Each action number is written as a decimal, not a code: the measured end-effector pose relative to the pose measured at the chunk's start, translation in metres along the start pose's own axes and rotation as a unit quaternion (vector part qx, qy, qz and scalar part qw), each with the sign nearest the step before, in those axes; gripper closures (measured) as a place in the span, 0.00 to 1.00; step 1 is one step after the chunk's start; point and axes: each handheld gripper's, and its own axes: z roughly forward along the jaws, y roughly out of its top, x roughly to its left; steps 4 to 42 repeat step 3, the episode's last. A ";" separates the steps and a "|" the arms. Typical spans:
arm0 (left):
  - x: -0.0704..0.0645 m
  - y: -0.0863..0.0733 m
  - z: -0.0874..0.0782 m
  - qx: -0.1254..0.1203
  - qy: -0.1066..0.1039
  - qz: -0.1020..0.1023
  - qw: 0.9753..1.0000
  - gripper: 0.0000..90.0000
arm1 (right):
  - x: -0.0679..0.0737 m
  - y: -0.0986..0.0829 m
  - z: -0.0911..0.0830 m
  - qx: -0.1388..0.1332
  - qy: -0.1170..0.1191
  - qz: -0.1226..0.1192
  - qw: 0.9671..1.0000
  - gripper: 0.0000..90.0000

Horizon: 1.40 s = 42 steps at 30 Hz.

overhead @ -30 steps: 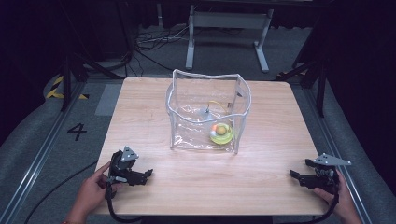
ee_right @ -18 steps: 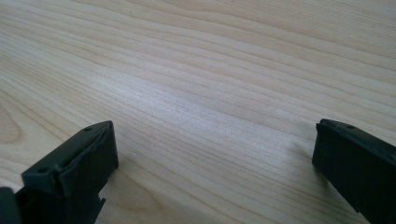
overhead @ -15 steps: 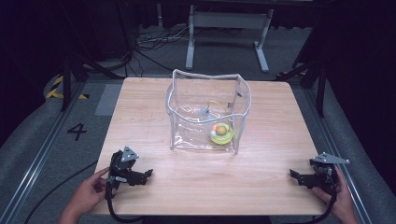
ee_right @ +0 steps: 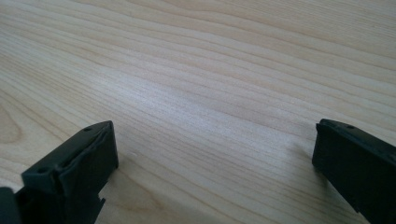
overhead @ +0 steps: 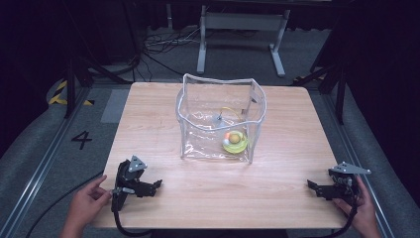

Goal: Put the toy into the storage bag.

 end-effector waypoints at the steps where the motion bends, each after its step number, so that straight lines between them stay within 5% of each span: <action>1: 0.000 0.000 0.000 0.000 0.000 0.000 1.000 0.00 | 0.000 0.000 0.000 0.000 0.000 0.000 1.000 0.00; 42: 0.000 0.000 0.000 0.000 0.000 0.000 1.000 0.00 | 0.000 0.000 0.000 0.000 0.000 0.000 1.000 0.00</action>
